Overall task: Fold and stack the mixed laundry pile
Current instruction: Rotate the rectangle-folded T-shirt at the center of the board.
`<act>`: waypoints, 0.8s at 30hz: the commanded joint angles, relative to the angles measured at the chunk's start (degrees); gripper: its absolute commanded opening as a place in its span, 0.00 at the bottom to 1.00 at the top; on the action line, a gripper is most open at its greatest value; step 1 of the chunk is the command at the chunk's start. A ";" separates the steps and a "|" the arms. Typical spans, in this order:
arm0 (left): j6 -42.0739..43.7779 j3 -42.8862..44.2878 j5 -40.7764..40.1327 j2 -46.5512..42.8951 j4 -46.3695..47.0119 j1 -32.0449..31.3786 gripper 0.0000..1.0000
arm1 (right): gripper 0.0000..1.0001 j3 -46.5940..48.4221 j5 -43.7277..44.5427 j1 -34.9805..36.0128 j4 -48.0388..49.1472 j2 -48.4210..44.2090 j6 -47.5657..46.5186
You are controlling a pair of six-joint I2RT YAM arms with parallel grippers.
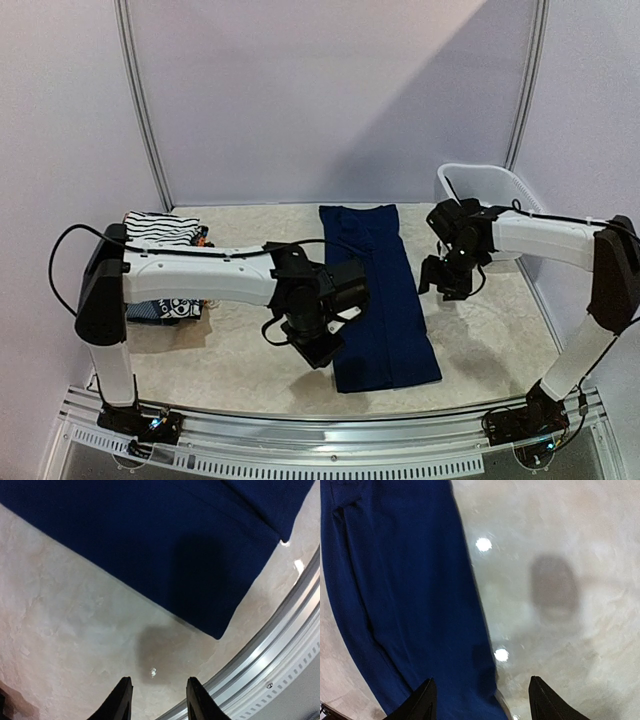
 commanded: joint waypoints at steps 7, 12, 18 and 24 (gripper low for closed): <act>4.38 4.62 1.47 6.65 1.42 -4.92 0.36 | 0.64 -18.20 -9.61 0.43 3.62 -13.50 3.81; 5.14 3.90 1.47 7.94 2.21 -6.18 0.36 | 0.64 -25.36 -14.64 2.38 8.80 -18.10 5.14; 5.64 3.82 1.46 9.78 3.83 -6.51 0.35 | 0.63 -30.53 -16.29 3.18 10.59 -21.52 7.70; 5.03 2.55 1.47 11.73 6.20 -6.62 0.33 | 0.63 -32.24 -17.03 3.66 11.09 -23.17 8.48</act>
